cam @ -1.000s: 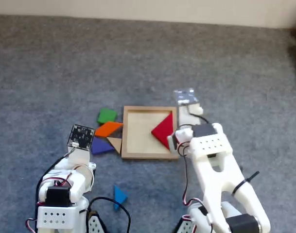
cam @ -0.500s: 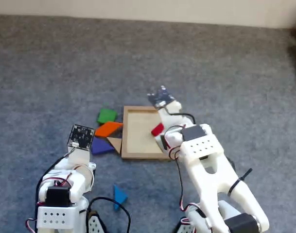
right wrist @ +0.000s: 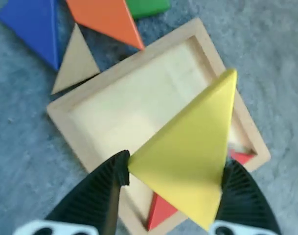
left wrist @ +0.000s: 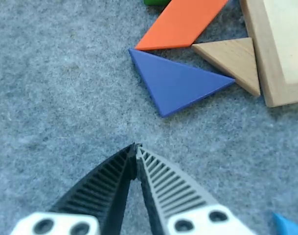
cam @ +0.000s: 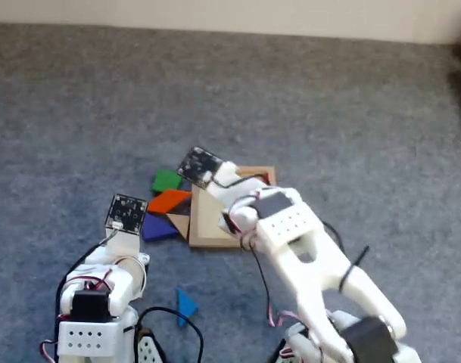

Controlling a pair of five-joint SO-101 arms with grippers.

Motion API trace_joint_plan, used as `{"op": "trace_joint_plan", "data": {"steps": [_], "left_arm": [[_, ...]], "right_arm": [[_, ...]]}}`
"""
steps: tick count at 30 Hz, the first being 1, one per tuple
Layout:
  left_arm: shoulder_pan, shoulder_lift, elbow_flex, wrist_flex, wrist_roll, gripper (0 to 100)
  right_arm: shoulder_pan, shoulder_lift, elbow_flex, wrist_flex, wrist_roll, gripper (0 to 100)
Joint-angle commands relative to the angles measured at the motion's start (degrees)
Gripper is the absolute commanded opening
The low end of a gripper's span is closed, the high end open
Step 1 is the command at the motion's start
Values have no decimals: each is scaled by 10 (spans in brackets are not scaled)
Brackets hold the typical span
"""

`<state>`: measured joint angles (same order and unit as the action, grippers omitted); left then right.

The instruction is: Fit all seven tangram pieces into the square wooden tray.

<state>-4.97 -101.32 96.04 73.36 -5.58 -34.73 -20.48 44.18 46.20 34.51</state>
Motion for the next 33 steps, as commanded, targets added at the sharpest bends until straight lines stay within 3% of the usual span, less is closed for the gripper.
{"op": "trace_joint_plan", "data": {"steps": [1,8,11,20,27,33], "left_arm": [[7,-11,13,2,-4,7],[7,-11,13,2,-4,7],[7,-11,13,2,-4,7],[7,-11,13,2,-4,7],[7,-11,13,2,-4,7],[7,-11,13,2,-4,7]], "right_arm": [[-6,71,-98,-7,15,199],[-7,159,-184,-6,18,199],[-7,189,-208,3,58,199],[-7,283,-347,164,110,204],[-7,328,-432,247,112,362],[-7,333,-451,256,111,368]]}}
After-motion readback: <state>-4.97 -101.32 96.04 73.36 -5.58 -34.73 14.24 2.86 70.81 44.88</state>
